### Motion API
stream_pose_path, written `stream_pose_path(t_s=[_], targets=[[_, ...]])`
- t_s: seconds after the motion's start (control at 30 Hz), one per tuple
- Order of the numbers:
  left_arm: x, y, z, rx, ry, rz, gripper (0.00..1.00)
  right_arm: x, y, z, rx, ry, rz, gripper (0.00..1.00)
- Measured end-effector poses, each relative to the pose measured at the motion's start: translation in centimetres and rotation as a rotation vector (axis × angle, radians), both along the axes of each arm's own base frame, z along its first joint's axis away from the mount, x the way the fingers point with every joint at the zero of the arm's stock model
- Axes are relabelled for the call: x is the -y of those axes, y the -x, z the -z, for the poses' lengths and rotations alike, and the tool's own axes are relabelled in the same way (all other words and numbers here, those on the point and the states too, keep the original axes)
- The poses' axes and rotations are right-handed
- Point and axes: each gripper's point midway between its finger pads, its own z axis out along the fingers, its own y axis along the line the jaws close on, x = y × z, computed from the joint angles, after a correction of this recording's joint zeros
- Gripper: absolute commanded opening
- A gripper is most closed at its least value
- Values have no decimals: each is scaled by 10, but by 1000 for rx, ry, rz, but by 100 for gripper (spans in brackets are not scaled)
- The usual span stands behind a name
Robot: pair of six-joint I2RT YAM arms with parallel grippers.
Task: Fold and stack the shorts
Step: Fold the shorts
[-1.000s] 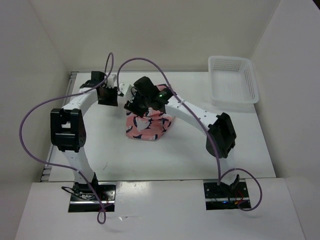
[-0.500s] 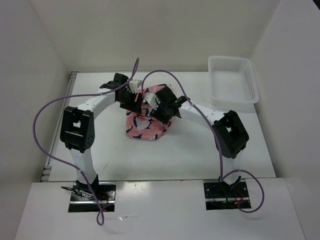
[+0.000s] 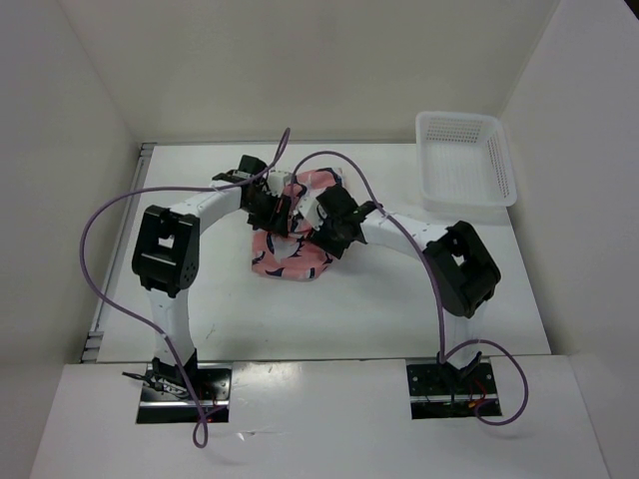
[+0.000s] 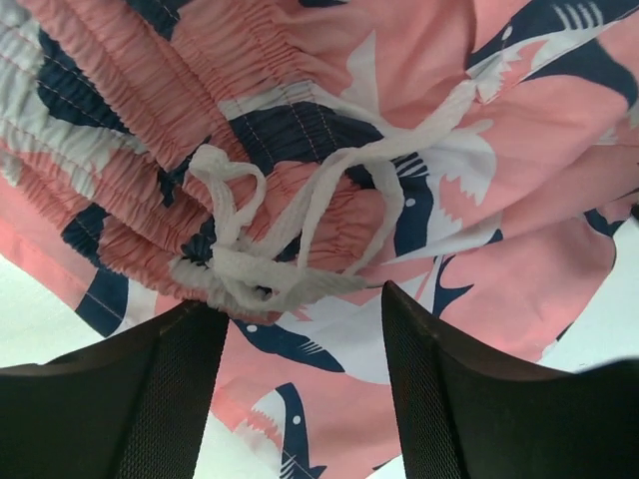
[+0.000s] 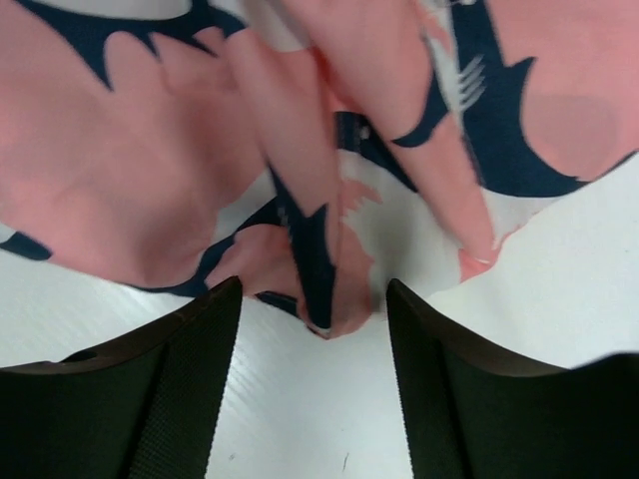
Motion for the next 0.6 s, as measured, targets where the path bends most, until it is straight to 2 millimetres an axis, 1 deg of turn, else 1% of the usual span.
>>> stream_pose_path(t_s=[0.07,0.1,0.13,0.2,0.23,0.27,0.3,0.37,0.43,0.47,0.5,0.53,0.57,0.6], targets=[[0,1,4,-8,-3,2,65,3,-7,-1,10,-13,22,61],[1,1,4,-8,-2,2,65,6,-10,-2,15,-19,35,61],[1,0,4,-8,-2,2,62,8,-13,-2,19,-23,45,59],[1,-1,4,-4,-1,1,49,12,-17,-2,20,-28,63,55],[1,-2,3,-3,0,0,42,13,-18,-2,19,-30,71,49],[2,-4,3,1,0,1,35,14,-19,-1,17,-30,76,46],[2,-6,3,5,1,2,23,14,-19,0,15,-31,80,44],[4,-11,2,14,3,2,12,14,-19,1,12,-33,84,40],[5,-15,2,17,5,1,4,14,-19,1,12,-34,84,35],[5,-17,1,22,5,2,4,14,-19,1,11,-35,85,33],[5,-17,1,22,5,2,6,14,-19,2,11,-34,86,33],[6,-18,-1,25,6,2,17,14,-19,2,10,-34,86,33],[6,-20,-3,29,7,2,45,14,-19,2,10,-33,86,33],[6,-21,-5,34,5,5,51,14,-19,2,9,-33,86,33]])
